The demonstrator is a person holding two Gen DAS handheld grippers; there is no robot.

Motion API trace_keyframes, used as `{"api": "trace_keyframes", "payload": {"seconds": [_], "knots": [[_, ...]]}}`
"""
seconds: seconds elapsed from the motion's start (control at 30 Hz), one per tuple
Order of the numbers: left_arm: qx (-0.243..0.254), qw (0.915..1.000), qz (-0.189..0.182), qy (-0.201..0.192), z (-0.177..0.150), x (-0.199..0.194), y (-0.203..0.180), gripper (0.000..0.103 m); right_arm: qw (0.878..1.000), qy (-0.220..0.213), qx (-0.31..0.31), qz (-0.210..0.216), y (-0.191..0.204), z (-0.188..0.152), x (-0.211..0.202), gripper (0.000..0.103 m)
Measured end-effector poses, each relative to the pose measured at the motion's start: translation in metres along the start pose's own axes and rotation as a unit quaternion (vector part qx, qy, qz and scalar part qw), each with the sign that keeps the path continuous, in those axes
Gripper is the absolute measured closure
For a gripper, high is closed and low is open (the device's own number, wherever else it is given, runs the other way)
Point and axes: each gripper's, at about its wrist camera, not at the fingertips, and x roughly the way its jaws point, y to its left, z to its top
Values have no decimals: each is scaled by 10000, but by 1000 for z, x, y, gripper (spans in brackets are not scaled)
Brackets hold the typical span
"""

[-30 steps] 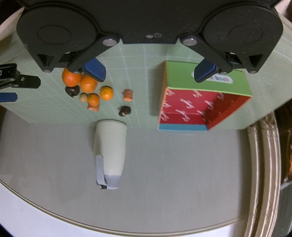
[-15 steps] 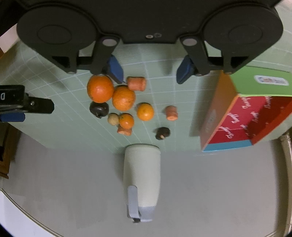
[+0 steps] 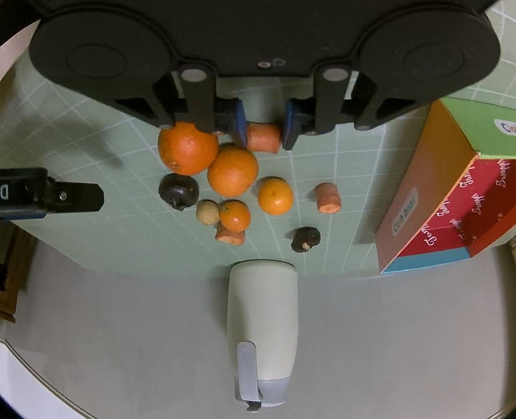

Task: Organize fruits
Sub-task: 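Reach the left gripper to a carrot piece and grasp it, then carry the carrot piece with the left gripper into the box and release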

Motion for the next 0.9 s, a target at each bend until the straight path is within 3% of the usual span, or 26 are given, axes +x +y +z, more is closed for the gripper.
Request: {"api": "trace_keyframes", "payload": {"seconds": [0.2,0.4,0.7,0.8,0.87,0.9], "knots": [[-51,9996,78,-255,7,-13,11,90,10000,25,40,20,4,1,3,0],[-143,9948,604,-805,28,-47,50,90,9999,27,45,152,18,3,7,0],[-656,9857,1375,-714,39,-49,124,89,9979,-56,-334,547,64,5,12,0],[-748,9845,1358,-820,31,-61,126,62,9965,-73,-494,668,76,3,11,0],[-781,9823,1382,-990,27,-71,124,16,9957,-102,-605,698,82,1,10,0],[-817,9796,1433,-1147,26,-78,122,8,9951,-137,-662,722,84,0,8,0]]}}
